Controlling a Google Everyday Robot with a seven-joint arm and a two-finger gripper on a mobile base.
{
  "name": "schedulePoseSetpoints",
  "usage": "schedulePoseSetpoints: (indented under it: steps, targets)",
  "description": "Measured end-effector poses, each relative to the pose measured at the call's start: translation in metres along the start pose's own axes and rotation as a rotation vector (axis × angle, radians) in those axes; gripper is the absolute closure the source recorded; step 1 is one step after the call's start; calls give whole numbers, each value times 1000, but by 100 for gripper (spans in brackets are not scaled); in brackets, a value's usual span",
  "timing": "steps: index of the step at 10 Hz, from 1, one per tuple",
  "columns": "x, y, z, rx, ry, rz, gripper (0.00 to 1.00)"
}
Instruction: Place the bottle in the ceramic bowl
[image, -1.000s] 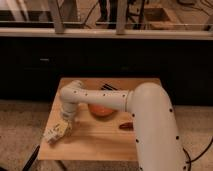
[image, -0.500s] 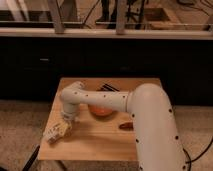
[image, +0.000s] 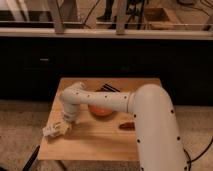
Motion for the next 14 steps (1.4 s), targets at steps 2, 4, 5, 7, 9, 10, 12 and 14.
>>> schedulePoseSetpoints:
  steps: [2,4,5,7,9,10,12,14]
  targets:
    - [0,0,1,-4,1,-5,99]
    - [0,1,1,-5,3,-4,99]
    - [0,1,1,-5,3,-3,99]
    - [0,1,2,-7,2,-6,99]
    - [-1,2,4,-14,0,-15,99]
    - [-1,2,3,-15,1,-16,99]
    - [-1,2,3,-15,2,-16,99]
    - [-3,5,7,-29,-2,-34,99]
